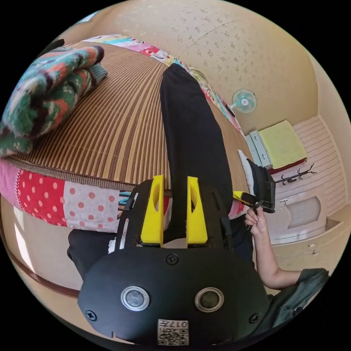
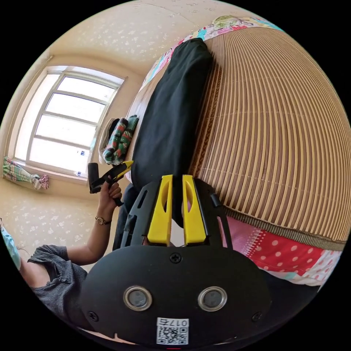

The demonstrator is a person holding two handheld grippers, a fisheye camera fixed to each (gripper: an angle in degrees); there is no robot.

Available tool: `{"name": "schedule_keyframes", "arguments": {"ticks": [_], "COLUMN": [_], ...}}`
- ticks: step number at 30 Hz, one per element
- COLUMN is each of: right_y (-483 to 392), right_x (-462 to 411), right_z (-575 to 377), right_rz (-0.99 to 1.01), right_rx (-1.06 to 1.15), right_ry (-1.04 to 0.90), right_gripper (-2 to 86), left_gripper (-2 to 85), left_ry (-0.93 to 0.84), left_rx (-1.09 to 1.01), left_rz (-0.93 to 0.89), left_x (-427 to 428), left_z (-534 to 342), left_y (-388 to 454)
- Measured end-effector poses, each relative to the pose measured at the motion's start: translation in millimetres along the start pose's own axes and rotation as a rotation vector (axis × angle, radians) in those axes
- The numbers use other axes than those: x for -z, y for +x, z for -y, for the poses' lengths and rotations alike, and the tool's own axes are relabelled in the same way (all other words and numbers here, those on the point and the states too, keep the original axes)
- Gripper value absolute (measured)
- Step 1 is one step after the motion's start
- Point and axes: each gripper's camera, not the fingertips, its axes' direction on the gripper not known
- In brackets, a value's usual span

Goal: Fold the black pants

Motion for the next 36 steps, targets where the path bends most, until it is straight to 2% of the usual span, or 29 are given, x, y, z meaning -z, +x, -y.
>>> {"name": "schedule_keyframes", "arguments": {"ticks": [4,10,15,18,21,28,32,34,36], "right_y": [-0.6,16.2,24.3,31.7,34.1,34.5,37.7,32.7,22.4], "right_x": [23.8,59.2,90.4,89.8,77.3,60.7,59.7,73.1,92.0], "right_z": [-22.7,-44.0,-8.3,27.0,56.0,79.9,74.1,63.8,49.0], "right_rz": [-0.004,0.015,0.041,0.086,0.098,0.242,0.343,0.412,0.499], "right_rx": [-0.016,-0.035,-0.019,-0.024,-0.04,-0.077,-0.109,-0.085,-0.043], "right_ry": [0.028,0.0,0.072,0.068,0.018,-0.099,-0.146,-0.106,-0.047], "right_gripper": [3.8,3.8,6.2,8.5,9.9,10.0,6.3,4.8,3.8], "left_gripper": [3.6,3.4,6.8,9.6,11.6,11.4,6.4,4.3,2.9], "left_ry": [0.03,-0.116,0.036,0.075,0.028,-0.07,-0.125,-0.15,-0.139], "left_rx": [0.004,-0.046,-0.049,-0.05,-0.016,0.042,0.072,0.093,0.069], "left_rz": [-0.031,-0.163,-0.228,-0.157,-0.057,-0.116,-0.134,-0.21,-0.409], "left_x": [-7.0,-14.1,6.9,6.1,-8.6,-22.9,-35.4,-32.9,-17.3], "left_z": [-14.0,-35.6,-9.0,21.5,45.4,39.0,34.2,34.1,28.9], "left_y": [4.0,14.6,1.5,-1.0,-0.7,9.4,7.3,-0.7,-8.2]}}
